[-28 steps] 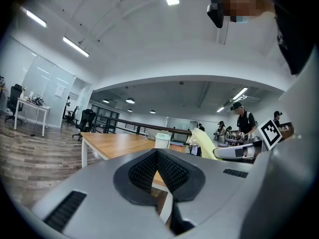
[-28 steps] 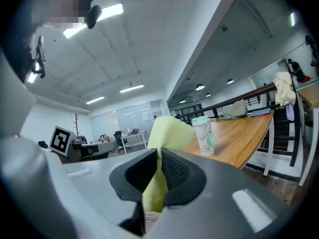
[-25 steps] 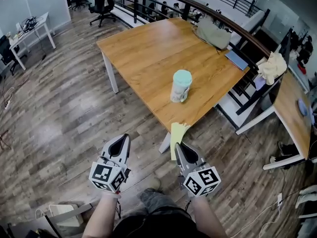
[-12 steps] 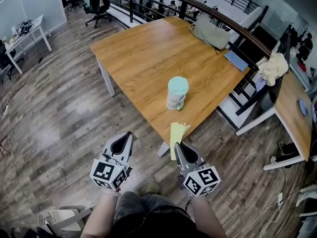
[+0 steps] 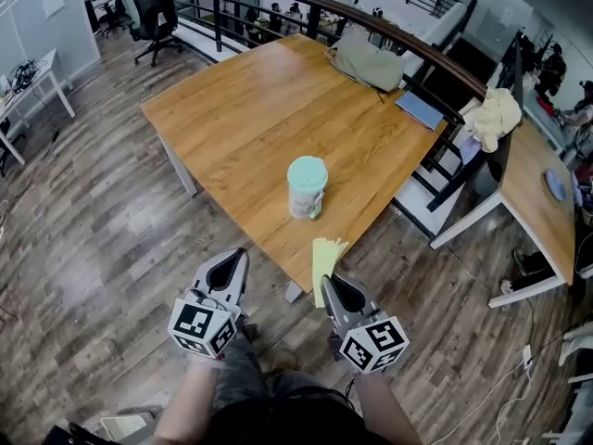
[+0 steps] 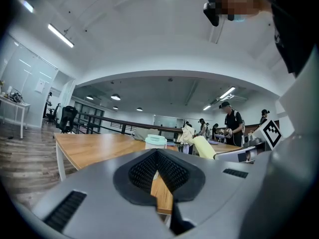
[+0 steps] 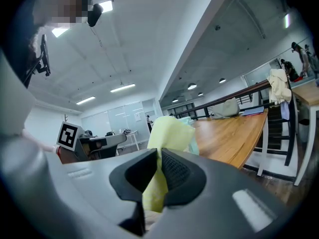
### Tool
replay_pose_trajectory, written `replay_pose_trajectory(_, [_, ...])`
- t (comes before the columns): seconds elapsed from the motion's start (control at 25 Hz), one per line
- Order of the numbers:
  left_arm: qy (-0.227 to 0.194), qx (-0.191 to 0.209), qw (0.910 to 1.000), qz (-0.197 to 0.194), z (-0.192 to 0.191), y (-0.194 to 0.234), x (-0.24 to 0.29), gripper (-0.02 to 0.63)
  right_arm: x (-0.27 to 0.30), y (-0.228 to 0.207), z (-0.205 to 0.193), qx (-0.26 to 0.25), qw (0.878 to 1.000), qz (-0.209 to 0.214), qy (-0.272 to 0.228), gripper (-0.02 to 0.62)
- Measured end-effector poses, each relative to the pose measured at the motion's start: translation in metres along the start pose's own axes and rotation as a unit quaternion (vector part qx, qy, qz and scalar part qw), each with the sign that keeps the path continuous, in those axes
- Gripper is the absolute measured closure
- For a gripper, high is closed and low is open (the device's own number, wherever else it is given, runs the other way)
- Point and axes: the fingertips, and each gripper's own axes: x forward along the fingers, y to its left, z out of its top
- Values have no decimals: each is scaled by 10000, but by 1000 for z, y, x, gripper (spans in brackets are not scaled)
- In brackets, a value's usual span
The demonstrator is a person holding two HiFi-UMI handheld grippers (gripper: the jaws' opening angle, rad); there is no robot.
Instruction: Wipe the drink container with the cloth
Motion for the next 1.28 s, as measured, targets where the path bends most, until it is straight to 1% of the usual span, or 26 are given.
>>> replay_pose_trajectory(0.12, [31,-12,9997,-223,1,2,23,609,6,-11,3,24,9998,-184,-18,560])
replay_pose_trajectory(0.28, [0,90,9981,-606,12,7,53,609,20,-25,11,39,9988,-483,-102,560])
replay_pose_trajectory(0.36, [16,71,9969,-781,15,12,68,608,28,-32,17,64,9979,-635,-150,560])
replay_pose_trajectory(0.6, [146,108,9903,-1375,20,24,111,606,54,-46,28,113,9947,-994,-255,560])
replay_pose_trajectory(0.72, [235,169,9854,-1676,20,26,131,546,66,-53,30,162,9927,-1167,-255,560])
replay_pose_trajectory(0.8, [304,245,9806,-1921,19,27,143,477,73,-57,29,198,9912,-1287,-237,560])
replay_pose_trajectory(0.96, [331,270,9675,-2493,18,26,166,329,84,-64,27,227,9873,-1557,-210,560])
replay_pose_trajectory(1.08, [397,361,9567,-2861,15,23,181,269,91,-68,24,263,9842,-1738,-226,560])
replay_pose_trajectory(1.2, [475,414,9455,-3194,13,22,192,223,96,-68,23,289,9810,-1898,-260,560])
replay_pose_trajectory(1.28, [506,481,9360,-3450,13,19,198,201,98,-69,22,303,9789,-2004,-275,560])
